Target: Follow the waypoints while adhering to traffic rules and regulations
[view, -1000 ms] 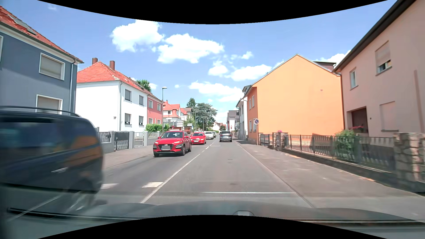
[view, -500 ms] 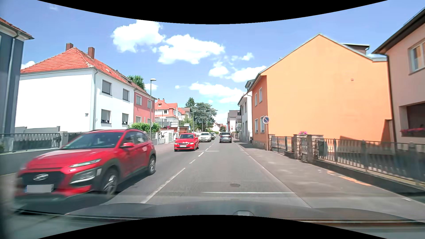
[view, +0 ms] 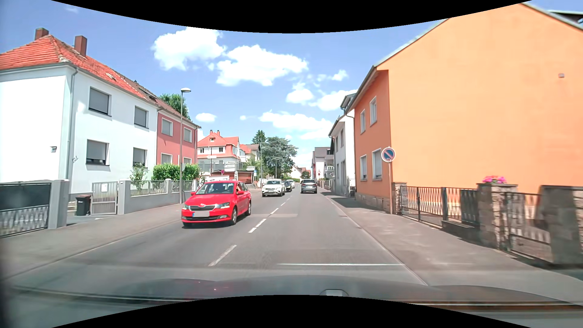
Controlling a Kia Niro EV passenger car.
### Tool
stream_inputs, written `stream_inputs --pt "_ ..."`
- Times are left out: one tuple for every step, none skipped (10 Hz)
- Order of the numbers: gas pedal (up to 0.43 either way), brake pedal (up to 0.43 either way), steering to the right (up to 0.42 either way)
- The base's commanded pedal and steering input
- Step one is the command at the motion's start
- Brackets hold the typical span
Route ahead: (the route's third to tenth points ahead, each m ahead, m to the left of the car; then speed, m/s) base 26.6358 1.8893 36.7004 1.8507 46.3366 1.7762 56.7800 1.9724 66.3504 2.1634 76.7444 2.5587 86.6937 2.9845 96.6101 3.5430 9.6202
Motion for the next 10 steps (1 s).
stream_inputs --pt "0.008 0.000 -0.005" --pt "0.020 0.000 -0.005" --pt "0.020 0.000 -0.005" --pt "0.020 0.000 -0.005" --pt "0.020 0.000 -0.005" --pt "0.020 0.000 -0.005" --pt "0.020 0.000 -0.005" --pt "0.020 0.000 -0.005" --pt "0.020 0.000 -0.005" --pt "0.020 0.000 -0.005"
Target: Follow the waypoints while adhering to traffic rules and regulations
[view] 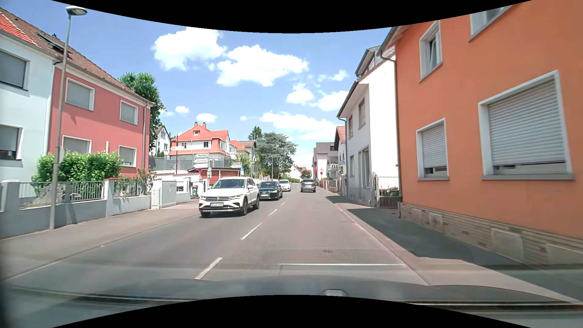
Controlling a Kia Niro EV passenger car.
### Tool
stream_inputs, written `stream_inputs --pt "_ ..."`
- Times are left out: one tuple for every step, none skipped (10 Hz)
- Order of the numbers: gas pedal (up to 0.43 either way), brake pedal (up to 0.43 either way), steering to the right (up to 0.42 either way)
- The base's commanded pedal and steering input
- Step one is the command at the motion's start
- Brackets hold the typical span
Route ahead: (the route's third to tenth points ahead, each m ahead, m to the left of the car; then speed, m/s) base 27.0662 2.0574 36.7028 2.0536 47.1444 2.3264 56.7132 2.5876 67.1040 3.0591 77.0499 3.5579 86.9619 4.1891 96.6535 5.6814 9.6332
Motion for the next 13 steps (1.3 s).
stream_inputs --pt "0.020 0.000 -0.005" --pt "0.020 0.000 -0.005" --pt "0.028 0.000 -0.005" --pt "0.028 0.000 -0.004" --pt "0.028 0.000 -0.004" --pt "0.028 0.000 -0.004" --pt "0.028 0.000 -0.004" --pt "0.028 0.000 -0.005" --pt "0.028 0.000 -0.005" --pt "0.028 0.000 -0.005" --pt "0.028 0.000 -0.006" --pt "0.039 0.000 -0.007" --pt "0.039 0.000 -0.007"
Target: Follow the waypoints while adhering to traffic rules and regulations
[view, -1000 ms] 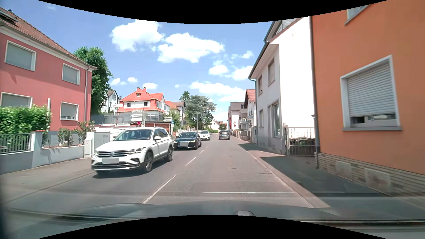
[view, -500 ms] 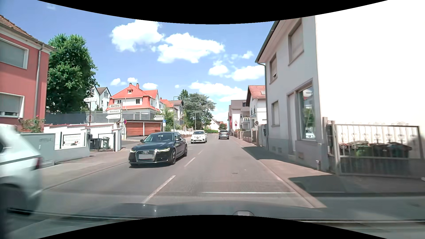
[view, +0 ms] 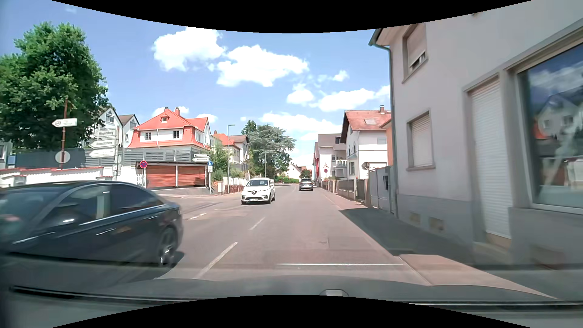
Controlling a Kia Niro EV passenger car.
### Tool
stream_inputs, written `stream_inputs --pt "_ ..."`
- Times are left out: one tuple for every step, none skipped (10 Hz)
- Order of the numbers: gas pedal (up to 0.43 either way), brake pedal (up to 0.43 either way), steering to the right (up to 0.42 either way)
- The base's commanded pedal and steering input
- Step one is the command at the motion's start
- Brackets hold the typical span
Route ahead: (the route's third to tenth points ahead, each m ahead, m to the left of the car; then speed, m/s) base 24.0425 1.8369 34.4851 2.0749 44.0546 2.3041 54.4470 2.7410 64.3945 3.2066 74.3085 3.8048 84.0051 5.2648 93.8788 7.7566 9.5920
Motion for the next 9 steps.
stream_inputs --pt "0.039 0.000 -0.007" --pt "0.039 0.000 -0.006" --pt "0.039 0.000 -0.006" --pt "0.039 0.000 -0.006" --pt "0.039 0.000 -0.006" --pt "0.047 0.000 -0.006" --pt "0.067 0.000 -0.006" --pt "0.067 0.000 -0.006" --pt "0.067 0.000 -0.006"
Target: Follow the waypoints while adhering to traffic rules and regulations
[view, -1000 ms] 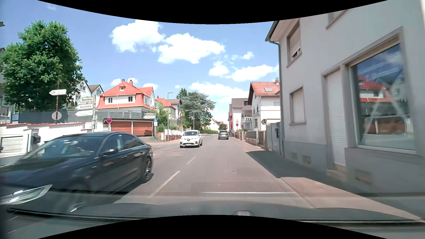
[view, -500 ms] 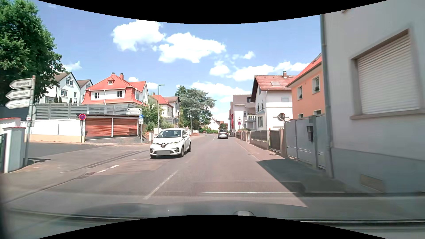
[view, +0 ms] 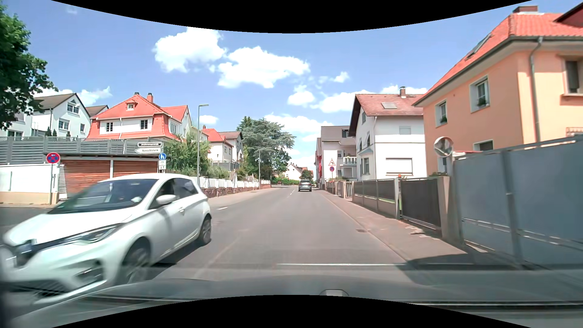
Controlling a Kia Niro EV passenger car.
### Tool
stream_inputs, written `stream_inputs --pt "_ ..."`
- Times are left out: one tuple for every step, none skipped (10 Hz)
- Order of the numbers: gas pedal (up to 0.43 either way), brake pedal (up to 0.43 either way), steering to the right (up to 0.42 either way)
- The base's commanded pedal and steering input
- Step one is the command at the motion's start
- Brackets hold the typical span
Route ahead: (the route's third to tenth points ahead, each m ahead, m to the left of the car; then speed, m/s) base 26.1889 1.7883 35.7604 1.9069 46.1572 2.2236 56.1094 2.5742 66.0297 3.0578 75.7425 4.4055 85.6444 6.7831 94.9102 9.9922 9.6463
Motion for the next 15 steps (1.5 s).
stream_inputs --pt "0.067 0.000 -0.006" --pt "0.067 0.000 -0.006" --pt "0.067 0.000 -0.006" --pt "0.067 0.000 -0.006" --pt "0.087 0.000 -0.006" --pt "0.110 0.000 -0.006" --pt "0.110 0.000 -0.007" --pt "0.110 0.000 -0.007" --pt "0.110 0.000 -0.008" --pt "0.110 0.000 -0.008" --pt "0.110 0.000 -0.008" --pt "0.110 0.000 -0.008" --pt "0.110 0.000 -0.009" --pt "0.110 0.000 -0.011" --pt "0.110 0.000 -0.011"
